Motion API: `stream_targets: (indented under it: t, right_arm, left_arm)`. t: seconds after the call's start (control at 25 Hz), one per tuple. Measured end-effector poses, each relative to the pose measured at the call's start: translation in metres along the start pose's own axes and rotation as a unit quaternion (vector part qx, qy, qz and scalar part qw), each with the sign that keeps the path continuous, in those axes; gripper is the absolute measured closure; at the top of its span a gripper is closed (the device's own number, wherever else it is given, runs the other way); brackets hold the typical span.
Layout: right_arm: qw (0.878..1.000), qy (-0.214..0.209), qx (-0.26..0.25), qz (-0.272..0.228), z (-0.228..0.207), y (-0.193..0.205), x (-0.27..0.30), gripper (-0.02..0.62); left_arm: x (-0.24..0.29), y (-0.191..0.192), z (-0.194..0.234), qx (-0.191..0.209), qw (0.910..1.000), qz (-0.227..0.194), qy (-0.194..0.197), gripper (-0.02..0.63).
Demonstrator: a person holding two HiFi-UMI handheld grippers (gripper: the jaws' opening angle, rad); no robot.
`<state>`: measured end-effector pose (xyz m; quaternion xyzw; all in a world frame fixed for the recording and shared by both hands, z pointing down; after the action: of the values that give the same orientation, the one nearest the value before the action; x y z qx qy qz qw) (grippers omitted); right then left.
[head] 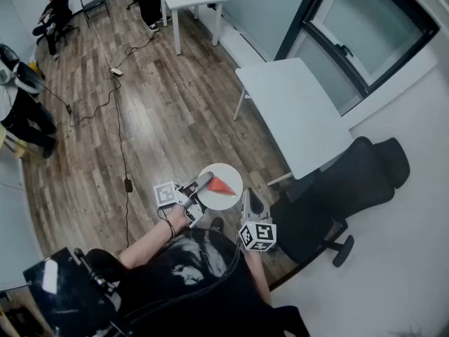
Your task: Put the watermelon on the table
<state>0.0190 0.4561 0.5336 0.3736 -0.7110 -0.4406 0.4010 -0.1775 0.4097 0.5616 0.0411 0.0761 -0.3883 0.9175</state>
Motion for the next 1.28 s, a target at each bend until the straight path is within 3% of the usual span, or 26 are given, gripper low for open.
stream_targets:
  t: [0.4,0.68,0.88,1.08,1.28]
  right_arm:
    - [1.0,-0.012,-0.018,0.002,0.013,-0.003,0.022,0.584]
    - [0.999,0.011,0.04,0.01,0.008,0.006,0.04,0.584]
    - [0.999,0.021,0.026,0.032,0.024,0.013,0.054,0.584]
    - [0.999,0.026,0.023,0.037,0.039,0.023,0.059,0.584]
    - [0.996,0.056,0.045,0.043,0.008,0.023,0.066,0.584]
  left_arm:
    - [-0.001,-0.019,0.001,-0.004,1.0,-0.006,0.004,0.549]
    - [-0.006,-0.039,0.005,-0.007,1.0,-0.001,0.004,0.549]
    - [-0.019,-0.056,0.01,-0.022,0.9996,-0.003,0.017,0.549]
    - [-0.024,-0.067,0.025,-0.03,0.9995,0.013,0.0,0.549]
    - [0.003,-0.069,0.043,-0.051,0.9984,0.026,-0.008,0.549]
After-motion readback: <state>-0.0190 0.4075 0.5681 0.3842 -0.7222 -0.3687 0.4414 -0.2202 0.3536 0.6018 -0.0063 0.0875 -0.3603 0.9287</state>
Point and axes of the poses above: the fingertips, and each gripper's own axes: x forward along the fingers, z to its left, y out of its underside, the point moved 6 cm from there along -x, backward along the fingers, and after that the axes turned 4 degrees about x, right-handed, at the moved point
